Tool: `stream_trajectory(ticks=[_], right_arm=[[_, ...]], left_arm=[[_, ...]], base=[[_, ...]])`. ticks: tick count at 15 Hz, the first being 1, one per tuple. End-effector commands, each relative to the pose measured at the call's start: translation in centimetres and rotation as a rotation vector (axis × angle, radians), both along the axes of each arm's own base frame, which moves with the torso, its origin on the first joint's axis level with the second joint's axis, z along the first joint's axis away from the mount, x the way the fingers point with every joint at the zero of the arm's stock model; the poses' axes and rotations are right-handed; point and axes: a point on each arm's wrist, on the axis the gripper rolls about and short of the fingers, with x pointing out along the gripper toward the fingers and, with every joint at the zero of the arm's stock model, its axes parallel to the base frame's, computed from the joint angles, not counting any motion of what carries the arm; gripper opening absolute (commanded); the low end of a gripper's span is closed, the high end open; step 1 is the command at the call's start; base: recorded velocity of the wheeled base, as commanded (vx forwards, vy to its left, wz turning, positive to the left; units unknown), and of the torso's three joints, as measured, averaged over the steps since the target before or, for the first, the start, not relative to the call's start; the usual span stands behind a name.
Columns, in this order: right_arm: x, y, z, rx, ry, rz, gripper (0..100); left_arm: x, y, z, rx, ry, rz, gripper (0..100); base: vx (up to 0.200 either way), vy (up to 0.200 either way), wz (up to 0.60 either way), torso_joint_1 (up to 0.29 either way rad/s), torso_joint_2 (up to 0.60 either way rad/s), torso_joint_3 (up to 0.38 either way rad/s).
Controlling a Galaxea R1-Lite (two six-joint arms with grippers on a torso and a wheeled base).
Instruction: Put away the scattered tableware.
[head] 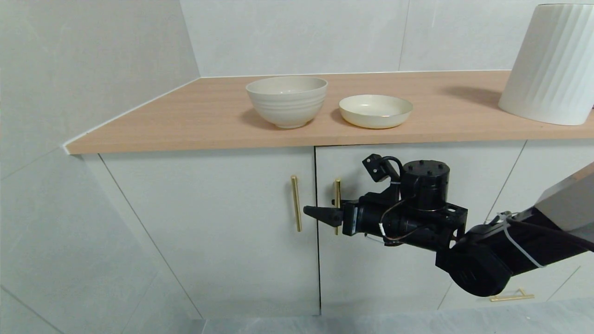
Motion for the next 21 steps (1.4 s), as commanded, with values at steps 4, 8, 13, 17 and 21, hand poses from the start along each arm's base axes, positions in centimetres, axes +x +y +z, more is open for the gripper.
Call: stream_trajectory(ticks=[4, 8, 13, 17, 21], right_arm=[[-1.7, -0.6, 1.4, 0.014, -0.016, 0.023, 100], [-4.7, -2.3, 2.4, 0.008, -0.009, 0.053, 100], [-9.0, -3.0, 2.1, -0.016, 0.020, 0.128, 100], [-11.1, -4.1, 2.2, -0.020, 0.025, 0.154, 100], [-11.9, -4.4, 2.4, -0.018, 0.021, 0.166, 100]], left_arm=[[0.0, 0.0, 0.0, -0.001, 0.000, 0.000, 100], [0.0, 0.0, 0.0, -0.001, 0.000, 0.000, 100], [0.0, 0.0, 0.0, -0.001, 0.000, 0.000, 100], [0.0, 0.0, 0.0, -0.003, 0.000, 0.000, 100], [0.0, 0.0, 0.0, 0.009, -0.005, -0.009, 100]], base=[[0.000, 0.000, 0.00, 0.000, 0.00, 0.000], [0.000, 0.000, 0.00, 0.000, 0.00, 0.000], [0.000, 0.000, 0.00, 0.000, 0.00, 0.000], [0.000, 0.000, 0.00, 0.000, 0.00, 0.000], [0.000, 0.000, 0.00, 0.000, 0.00, 0.000]])
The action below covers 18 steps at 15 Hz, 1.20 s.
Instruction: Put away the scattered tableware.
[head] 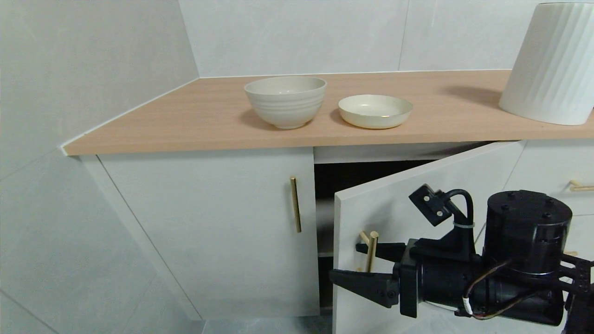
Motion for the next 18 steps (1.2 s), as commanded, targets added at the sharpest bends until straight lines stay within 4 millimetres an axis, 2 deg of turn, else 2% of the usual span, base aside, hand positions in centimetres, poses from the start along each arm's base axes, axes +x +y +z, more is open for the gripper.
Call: stream_trajectory(ticks=[1, 2, 3, 4, 6, 8, 9, 10, 11, 12, 13, 15, 17, 18], right_arm=[[-0.4, -0.3, 0.4, 0.016, -0.014, 0.008, 100], [-0.4, -0.3, 0.4, 0.016, -0.014, 0.008, 100], [-0.5, -0.4, 0.4, 0.016, -0.014, 0.008, 100], [-0.5, -0.5, 0.6, 0.020, -0.019, 0.008, 100], [-0.6, -0.5, 0.6, 0.020, -0.019, 0.008, 100], [-0.6, -0.5, 0.6, 0.019, -0.018, 0.009, 100], [-0.6, -0.5, 0.4, 0.016, -0.014, 0.009, 100], [-0.7, -0.5, 0.5, 0.016, -0.014, 0.009, 100], [-0.7, -0.5, 0.5, 0.016, -0.014, 0.009, 100], [-0.7, -0.5, 0.3, 0.013, -0.011, 0.011, 100], [-0.7, -0.5, 0.3, 0.011, -0.010, 0.011, 100], [-0.8, -0.5, 0.2, 0.008, -0.007, 0.014, 100], [-0.9, -0.3, 0.1, 0.007, -0.006, 0.023, 100], [-0.9, -0.3, 0.1, 0.007, -0.006, 0.023, 100]], left_arm=[[-0.3, -0.1, 1.1, 0.000, -0.040, -0.033, 100], [-0.6, -0.1, 1.9, 0.000, -0.069, -0.056, 100], [-1.5, -0.5, 4.7, -0.019, -0.083, -0.220, 100], [-1.6, -0.6, 6.0, -0.041, -0.028, -0.327, 100], [-0.4, -1.0, 8.3, -0.089, 0.069, -0.465, 100], [2.3, -1.1, 12.0, -0.154, 0.170, -0.532, 100], [3.8, -1.2, 13.1, -0.166, 0.213, -0.552, 100], [6.5, -1.3, 14.5, -0.189, 0.289, -0.588, 100], [7.8, -1.4, 14.9, -0.192, 0.319, -0.605, 100], [11.6, -1.7, 16.1, -0.200, 0.370, -0.624, 100], [13.0, -1.9, 16.2, -0.202, 0.385, -0.635, 100], [16.8, -3.8, 15.5, -0.214, 0.440, -0.735, 100], [19.2, -6.6, 12.7, -0.279, 0.569, -0.830, 100], [19.5, -7.2, 12.0, -0.293, 0.595, -0.850, 100]], base=[[0.000, 0.000, 0.00, 0.000, 0.00, 0.000], [0.000, 0.000, 0.00, 0.000, 0.00, 0.000], [0.000, 0.000, 0.00, 0.000, 0.00, 0.000], [0.000, 0.000, 0.00, 0.000, 0.00, 0.000], [0.000, 0.000, 0.00, 0.000, 0.00, 0.000], [0.000, 0.000, 0.00, 0.000, 0.00, 0.000], [0.000, 0.000, 0.00, 0.000, 0.00, 0.000], [0.000, 0.000, 0.00, 0.000, 0.00, 0.000], [0.000, 0.000, 0.00, 0.000, 0.00, 0.000], [0.000, 0.000, 0.00, 0.000, 0.00, 0.000], [0.000, 0.000, 0.00, 0.000, 0.00, 0.000], [0.000, 0.000, 0.00, 0.000, 0.00, 0.000], [0.000, 0.000, 0.00, 0.000, 0.00, 0.000], [0.000, 0.000, 0.00, 0.000, 0.00, 0.000]])
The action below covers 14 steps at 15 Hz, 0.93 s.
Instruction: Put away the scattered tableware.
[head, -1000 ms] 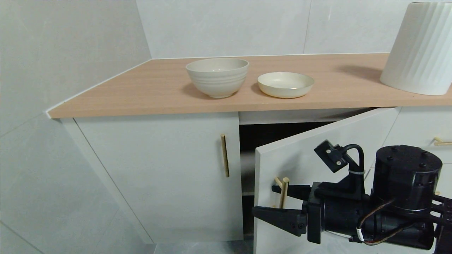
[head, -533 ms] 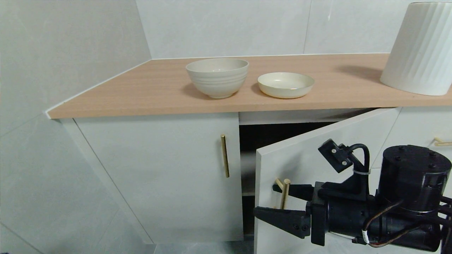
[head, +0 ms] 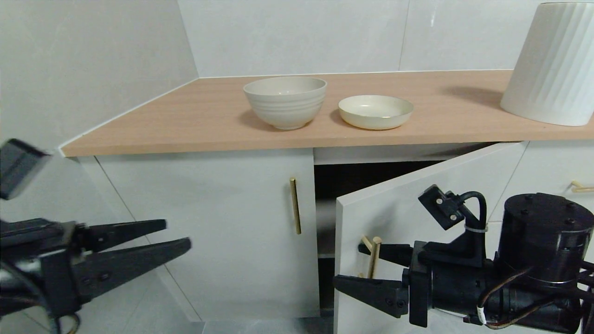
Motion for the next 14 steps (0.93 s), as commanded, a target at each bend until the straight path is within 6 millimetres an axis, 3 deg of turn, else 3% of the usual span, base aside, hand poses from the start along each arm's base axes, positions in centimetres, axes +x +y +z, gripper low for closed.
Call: stream_trajectory(ticks=[1, 4, 5, 9, 14], right_arm=[[0.0, 0.0, -0.2, -0.006, 0.007, 0.004, 100], [0.0, 0.1, -0.4, -0.012, 0.012, 0.004, 100], [0.0, 0.1, -0.5, -0.015, 0.016, 0.004, 100], [0.0, 0.1, -0.5, -0.014, 0.015, 0.005, 100], [0.0, 0.1, -0.4, -0.012, 0.012, 0.005, 100]], left_arm=[[3.5, -3.7, -4.7, 0.012, 0.209, -0.125, 100], [3.3, -4.6, -5.8, 0.010, 0.224, -0.167, 100], [3.3, -4.7, -5.8, 0.011, 0.226, -0.170, 0], [4.6, -5.6, -5.9, 0.011, 0.223, -0.183, 0], [9.2, -9.0, -9.0, -0.003, 0.193, -0.219, 0]], base=[[0.000, 0.000, 0.00, 0.000, 0.00, 0.000], [0.000, 0.000, 0.00, 0.000, 0.00, 0.000], [0.000, 0.000, 0.00, 0.000, 0.00, 0.000], [0.000, 0.000, 0.00, 0.000, 0.00, 0.000], [0.000, 0.000, 0.00, 0.000, 0.00, 0.000]])
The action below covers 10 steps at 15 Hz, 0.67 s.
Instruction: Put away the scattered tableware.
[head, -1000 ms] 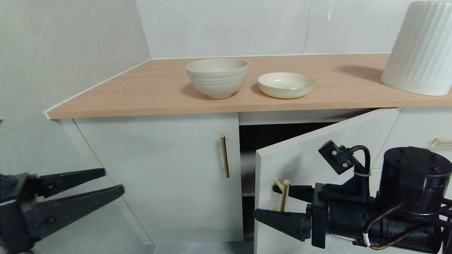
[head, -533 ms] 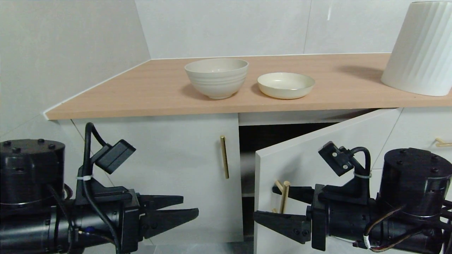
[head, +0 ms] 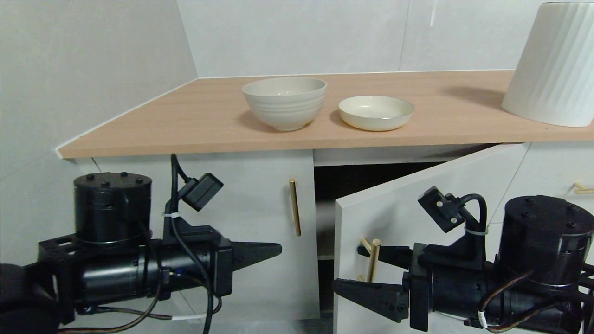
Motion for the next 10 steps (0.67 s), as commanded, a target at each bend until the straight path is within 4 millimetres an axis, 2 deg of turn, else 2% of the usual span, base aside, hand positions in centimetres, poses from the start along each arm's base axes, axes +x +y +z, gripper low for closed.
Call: stream_trajectory(ticks=[1, 4, 7, 10], right_arm=[[0.0, 0.0, -0.1, -0.003, 0.003, 0.000, 100], [0.0, 0.0, -0.1, -0.003, 0.003, 0.000, 100], [0.0, 0.0, -0.1, -0.003, 0.002, -0.002, 100], [0.0, 0.0, -0.1, -0.006, 0.003, -0.003, 100]], left_arm=[[3.2, -2.9, -3.0, 0.004, 0.020, -0.032, 0], [4.0, -6.2, -4.6, -0.019, 0.019, -0.088, 0], [5.2, -8.0, -6.8, -0.040, -0.049, -0.062, 0], [5.0, -8.8, -6.2, -0.100, -0.094, -0.077, 0]], base=[[0.000, 0.000, 0.00, 0.000, 0.00, 0.000], [0.000, 0.000, 0.00, 0.000, 0.00, 0.000], [0.000, 0.000, 0.00, 0.000, 0.00, 0.000], [0.000, 0.000, 0.00, 0.000, 0.00, 0.000]])
